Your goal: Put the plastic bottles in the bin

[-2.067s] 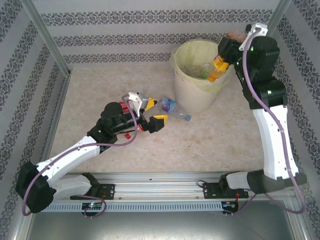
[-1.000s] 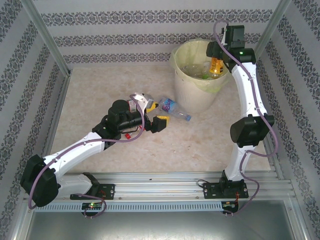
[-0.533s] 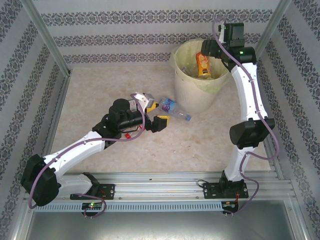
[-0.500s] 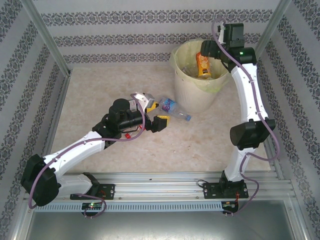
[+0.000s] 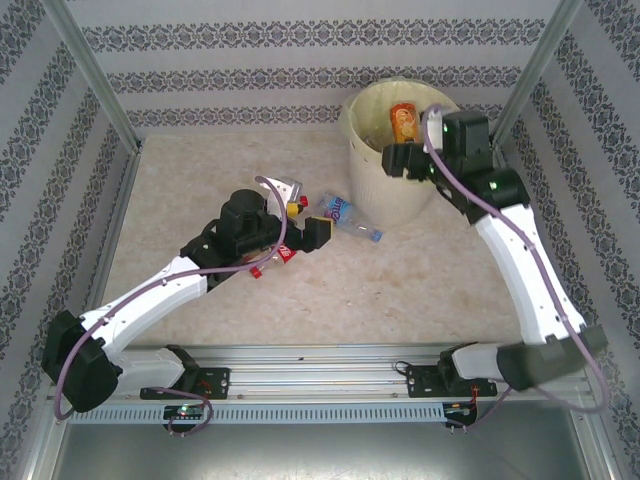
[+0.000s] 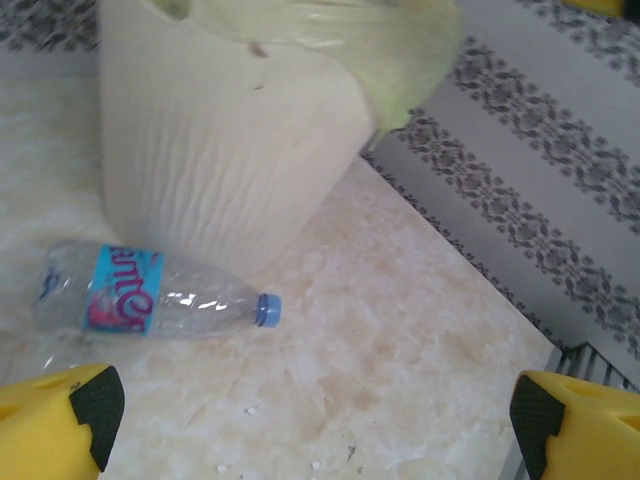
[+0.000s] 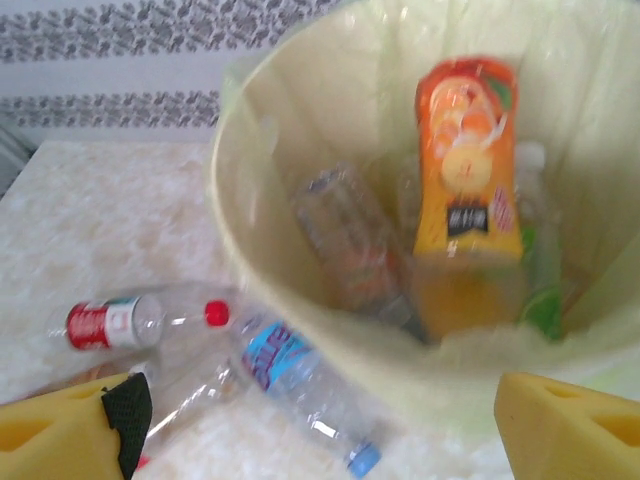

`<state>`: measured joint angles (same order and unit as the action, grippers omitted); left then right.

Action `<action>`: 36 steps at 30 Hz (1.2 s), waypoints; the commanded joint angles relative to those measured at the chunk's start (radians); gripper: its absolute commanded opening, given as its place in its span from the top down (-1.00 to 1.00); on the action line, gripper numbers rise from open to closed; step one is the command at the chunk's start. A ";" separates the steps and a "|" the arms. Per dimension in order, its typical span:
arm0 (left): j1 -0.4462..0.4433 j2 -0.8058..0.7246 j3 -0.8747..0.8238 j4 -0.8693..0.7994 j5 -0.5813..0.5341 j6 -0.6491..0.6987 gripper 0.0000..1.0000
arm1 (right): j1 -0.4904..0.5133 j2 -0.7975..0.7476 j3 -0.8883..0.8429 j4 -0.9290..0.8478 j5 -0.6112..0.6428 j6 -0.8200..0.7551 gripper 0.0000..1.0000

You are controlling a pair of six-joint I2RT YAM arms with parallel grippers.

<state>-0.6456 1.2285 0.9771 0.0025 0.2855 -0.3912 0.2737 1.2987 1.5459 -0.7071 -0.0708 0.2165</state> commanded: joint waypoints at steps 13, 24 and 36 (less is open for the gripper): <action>0.011 -0.050 0.003 -0.178 -0.002 -0.193 -1.00 | 0.082 -0.308 -0.569 0.136 -0.147 0.066 -0.85; 0.011 -0.104 -0.069 -0.215 -0.005 -0.251 -1.00 | 0.134 -0.126 -0.742 0.412 -0.041 -0.078 -0.75; 0.011 -0.106 -0.098 -0.213 -0.015 -0.224 -1.00 | 0.217 0.177 -0.626 0.457 0.256 -0.264 -0.73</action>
<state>-0.6456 1.1435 0.8875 -0.1951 0.2615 -0.6220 0.4793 1.4494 0.8742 -0.2909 0.0746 0.0200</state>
